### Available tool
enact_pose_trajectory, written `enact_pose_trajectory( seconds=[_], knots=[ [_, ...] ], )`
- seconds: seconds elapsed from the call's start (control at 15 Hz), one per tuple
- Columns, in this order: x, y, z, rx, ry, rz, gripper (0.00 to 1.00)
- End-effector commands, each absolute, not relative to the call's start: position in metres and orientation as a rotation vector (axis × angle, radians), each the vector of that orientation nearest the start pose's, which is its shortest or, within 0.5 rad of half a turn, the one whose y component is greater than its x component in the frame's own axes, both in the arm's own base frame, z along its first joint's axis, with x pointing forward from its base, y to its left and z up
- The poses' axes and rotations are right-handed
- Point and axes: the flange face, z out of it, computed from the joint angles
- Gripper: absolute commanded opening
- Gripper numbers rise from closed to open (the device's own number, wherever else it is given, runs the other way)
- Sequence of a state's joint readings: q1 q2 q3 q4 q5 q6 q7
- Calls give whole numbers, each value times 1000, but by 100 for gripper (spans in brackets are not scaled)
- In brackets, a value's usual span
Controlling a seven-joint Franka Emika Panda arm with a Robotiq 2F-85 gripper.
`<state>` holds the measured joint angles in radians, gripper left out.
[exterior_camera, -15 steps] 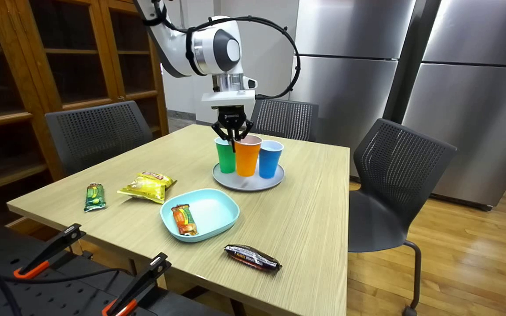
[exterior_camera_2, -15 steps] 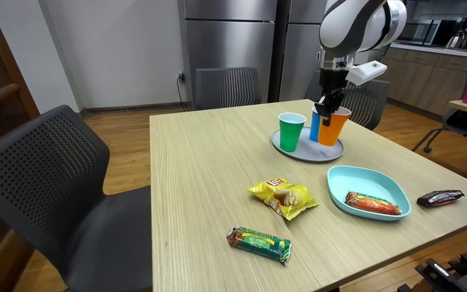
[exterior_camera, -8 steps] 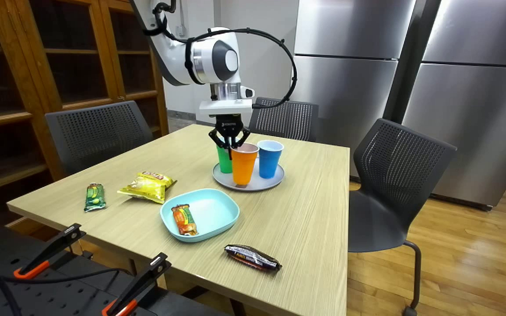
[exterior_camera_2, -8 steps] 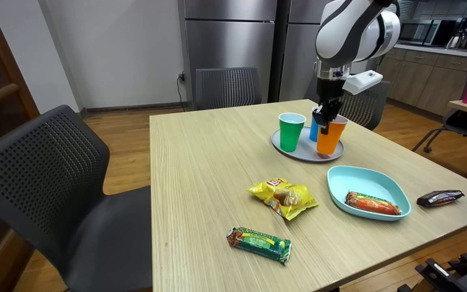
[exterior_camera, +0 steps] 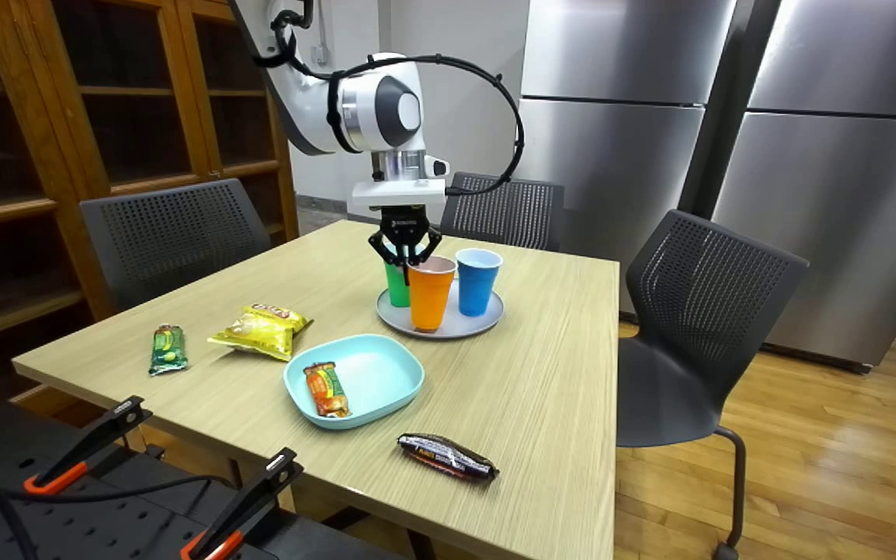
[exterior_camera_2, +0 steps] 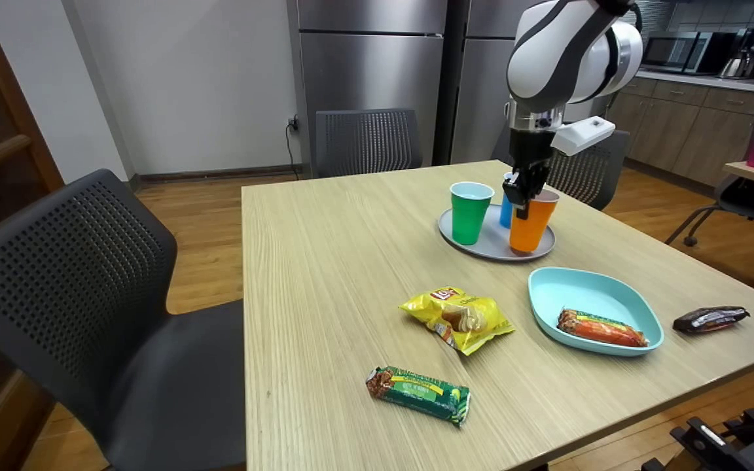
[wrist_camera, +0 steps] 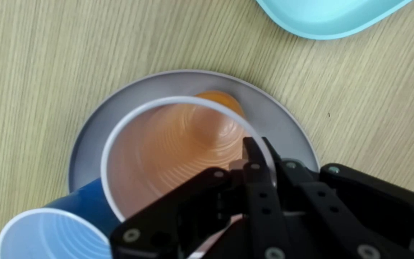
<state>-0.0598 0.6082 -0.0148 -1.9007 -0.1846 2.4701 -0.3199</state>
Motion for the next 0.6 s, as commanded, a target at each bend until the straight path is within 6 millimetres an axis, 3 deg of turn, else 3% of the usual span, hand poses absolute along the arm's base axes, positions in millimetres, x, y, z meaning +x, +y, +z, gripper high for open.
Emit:
enact_pose_trajectory(
  seconds=[0.0,0.53],
  knots=[
    [630,-46,176,-3192,-660,85,1],
    [630,-48,176,-3204,-670,65,1]
  ],
)
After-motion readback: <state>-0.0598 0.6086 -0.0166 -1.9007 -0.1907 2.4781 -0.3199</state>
